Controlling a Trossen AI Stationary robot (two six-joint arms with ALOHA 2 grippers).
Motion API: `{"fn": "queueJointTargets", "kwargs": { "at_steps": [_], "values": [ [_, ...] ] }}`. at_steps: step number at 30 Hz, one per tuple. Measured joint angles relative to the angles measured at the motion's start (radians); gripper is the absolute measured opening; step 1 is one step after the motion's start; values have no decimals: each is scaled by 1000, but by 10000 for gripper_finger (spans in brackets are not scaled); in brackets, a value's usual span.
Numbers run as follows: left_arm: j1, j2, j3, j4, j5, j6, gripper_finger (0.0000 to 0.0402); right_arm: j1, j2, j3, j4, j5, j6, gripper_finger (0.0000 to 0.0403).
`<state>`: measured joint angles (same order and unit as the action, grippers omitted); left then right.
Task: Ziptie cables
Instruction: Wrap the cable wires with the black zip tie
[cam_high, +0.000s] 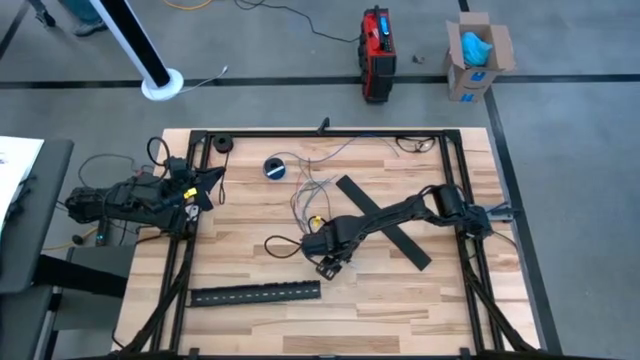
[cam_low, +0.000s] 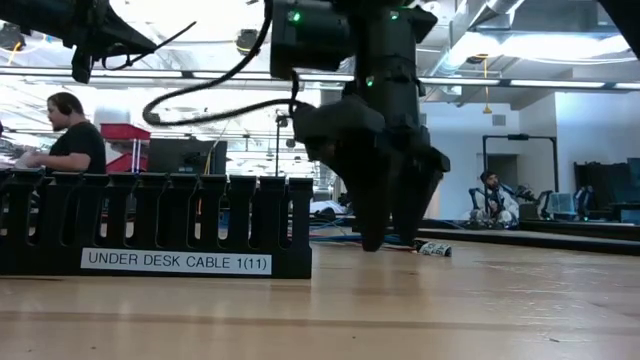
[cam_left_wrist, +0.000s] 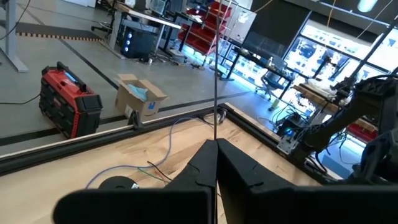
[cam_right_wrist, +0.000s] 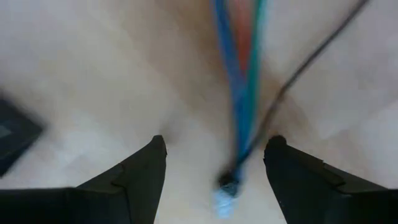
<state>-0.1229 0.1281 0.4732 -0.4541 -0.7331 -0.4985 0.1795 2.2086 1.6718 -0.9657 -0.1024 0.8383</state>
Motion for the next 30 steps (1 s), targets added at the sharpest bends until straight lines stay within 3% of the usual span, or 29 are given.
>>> {"fn": "queueJointTargets", "kwargs": {
  "at_steps": [6, 17, 24, 30],
  "values": [
    [0, 0, 0, 0, -21, -4, 0, 15, 0, -7, 9, -1, -8, 219],
    [0, 0, 0, 0, -43, -4, 0, -13, 3, -8, -3, 9, 50, 16],
    [0, 0, 0, 0, -43, -4, 0, -64, 3, -9, 116, 2, 165, 2],
    [0, 0, 0, 0, -43, -9, 0, -130, 3, -9, 446, 69, 382, 1]
  ]
}}
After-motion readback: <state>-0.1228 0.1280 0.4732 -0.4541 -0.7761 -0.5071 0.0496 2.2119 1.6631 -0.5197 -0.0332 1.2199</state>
